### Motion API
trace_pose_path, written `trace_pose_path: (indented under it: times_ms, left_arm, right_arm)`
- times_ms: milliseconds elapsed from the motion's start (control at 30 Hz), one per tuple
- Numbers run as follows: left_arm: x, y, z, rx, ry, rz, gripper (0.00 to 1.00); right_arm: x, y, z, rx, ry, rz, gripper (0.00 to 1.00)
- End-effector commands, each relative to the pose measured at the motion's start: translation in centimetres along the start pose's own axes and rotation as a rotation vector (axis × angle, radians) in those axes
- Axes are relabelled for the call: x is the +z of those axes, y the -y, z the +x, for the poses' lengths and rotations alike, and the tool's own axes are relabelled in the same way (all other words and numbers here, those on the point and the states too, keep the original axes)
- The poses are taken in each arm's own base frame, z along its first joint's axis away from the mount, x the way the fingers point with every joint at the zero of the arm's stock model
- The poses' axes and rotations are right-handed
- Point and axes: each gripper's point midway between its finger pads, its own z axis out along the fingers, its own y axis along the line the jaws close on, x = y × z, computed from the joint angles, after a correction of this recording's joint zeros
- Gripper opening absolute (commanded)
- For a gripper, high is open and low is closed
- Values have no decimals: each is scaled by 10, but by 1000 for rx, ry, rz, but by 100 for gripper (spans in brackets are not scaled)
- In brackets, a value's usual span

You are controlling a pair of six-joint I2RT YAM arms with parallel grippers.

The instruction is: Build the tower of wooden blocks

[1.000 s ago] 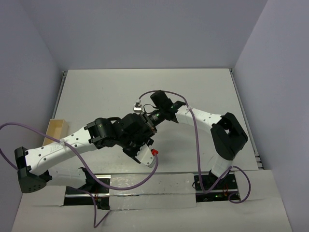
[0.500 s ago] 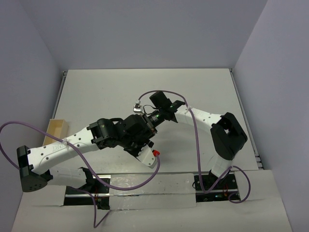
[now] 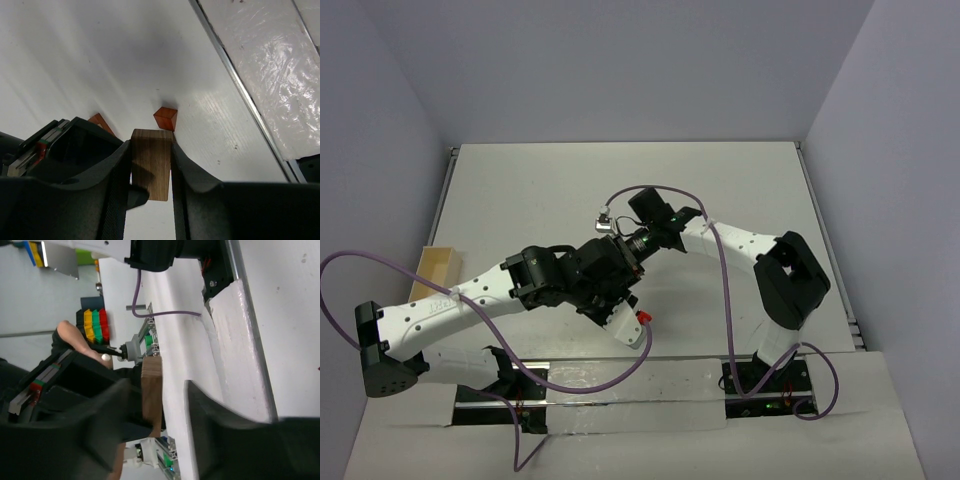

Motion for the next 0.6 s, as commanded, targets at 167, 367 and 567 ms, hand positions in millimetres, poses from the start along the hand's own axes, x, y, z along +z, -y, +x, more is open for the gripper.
trace_pose_path:
  times_ms: [167, 367, 567]
  left_arm:
    - [-9, 9, -10, -143, 30, -8, 0]
    - [-9, 6, -8, -249, 25, -62, 0]
    - [-2, -34, 17, -381, -39, -179, 0]
  right_arm:
    - [-30, -16, -32, -28, 77, -35, 83]
    - [-83, -14, -62, -51, 223, 11, 86]
    - [-131, -23, -70, -145, 346, 88, 88]
